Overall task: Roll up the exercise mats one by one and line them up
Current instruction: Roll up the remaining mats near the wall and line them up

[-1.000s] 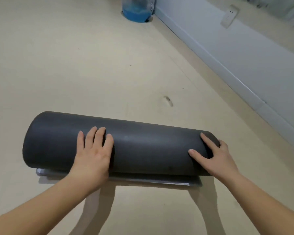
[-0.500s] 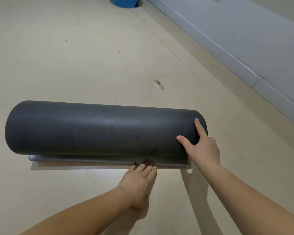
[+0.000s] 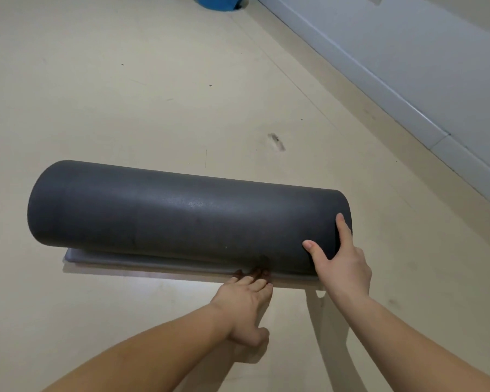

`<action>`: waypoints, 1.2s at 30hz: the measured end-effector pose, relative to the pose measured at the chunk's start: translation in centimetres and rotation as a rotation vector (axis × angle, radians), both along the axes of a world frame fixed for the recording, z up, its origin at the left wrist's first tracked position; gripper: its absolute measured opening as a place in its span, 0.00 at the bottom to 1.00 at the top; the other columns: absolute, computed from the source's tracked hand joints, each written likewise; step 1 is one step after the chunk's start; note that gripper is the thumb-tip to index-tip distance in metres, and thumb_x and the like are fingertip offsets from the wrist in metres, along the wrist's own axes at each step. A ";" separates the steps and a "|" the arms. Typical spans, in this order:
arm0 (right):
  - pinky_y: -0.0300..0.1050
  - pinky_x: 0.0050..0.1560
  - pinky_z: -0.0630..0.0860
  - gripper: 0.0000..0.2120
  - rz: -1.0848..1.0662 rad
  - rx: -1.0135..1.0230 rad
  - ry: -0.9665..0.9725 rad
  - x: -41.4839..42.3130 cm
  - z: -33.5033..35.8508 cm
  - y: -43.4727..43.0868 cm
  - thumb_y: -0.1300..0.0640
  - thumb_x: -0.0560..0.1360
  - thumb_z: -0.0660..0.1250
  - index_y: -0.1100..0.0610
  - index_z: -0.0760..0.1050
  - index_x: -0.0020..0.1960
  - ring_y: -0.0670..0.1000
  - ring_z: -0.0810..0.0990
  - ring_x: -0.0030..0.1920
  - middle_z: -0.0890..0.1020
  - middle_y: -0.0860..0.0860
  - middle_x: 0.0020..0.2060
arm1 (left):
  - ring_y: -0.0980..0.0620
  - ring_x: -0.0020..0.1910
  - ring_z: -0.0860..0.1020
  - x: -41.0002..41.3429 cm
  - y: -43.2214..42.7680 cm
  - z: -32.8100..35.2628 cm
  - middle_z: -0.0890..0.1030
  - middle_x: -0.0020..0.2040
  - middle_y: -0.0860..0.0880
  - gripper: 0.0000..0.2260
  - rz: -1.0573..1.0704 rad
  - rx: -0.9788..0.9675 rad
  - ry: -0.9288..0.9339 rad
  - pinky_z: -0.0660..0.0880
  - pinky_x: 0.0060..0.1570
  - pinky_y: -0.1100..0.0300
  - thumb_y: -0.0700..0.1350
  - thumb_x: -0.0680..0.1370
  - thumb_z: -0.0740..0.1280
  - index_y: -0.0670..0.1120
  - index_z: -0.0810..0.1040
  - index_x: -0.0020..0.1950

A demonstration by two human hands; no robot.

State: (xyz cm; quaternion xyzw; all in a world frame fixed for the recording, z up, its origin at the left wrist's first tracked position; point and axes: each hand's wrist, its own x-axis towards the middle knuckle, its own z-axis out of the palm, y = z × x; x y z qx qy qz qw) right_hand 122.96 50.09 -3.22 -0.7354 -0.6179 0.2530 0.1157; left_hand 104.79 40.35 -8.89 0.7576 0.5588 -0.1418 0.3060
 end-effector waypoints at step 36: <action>0.64 0.74 0.66 0.75 1.295 -0.040 -0.749 -22.3 7.5 2.8 0.38 0.59 0.81 0.33 0.17 0.72 0.61 0.51 0.80 0.41 0.53 0.81 | 0.45 0.62 0.72 -30.3 -6.1 8.0 0.70 0.63 0.47 0.46 1.191 0.368 0.021 0.78 0.55 0.50 0.66 0.74 0.73 0.53 0.51 0.82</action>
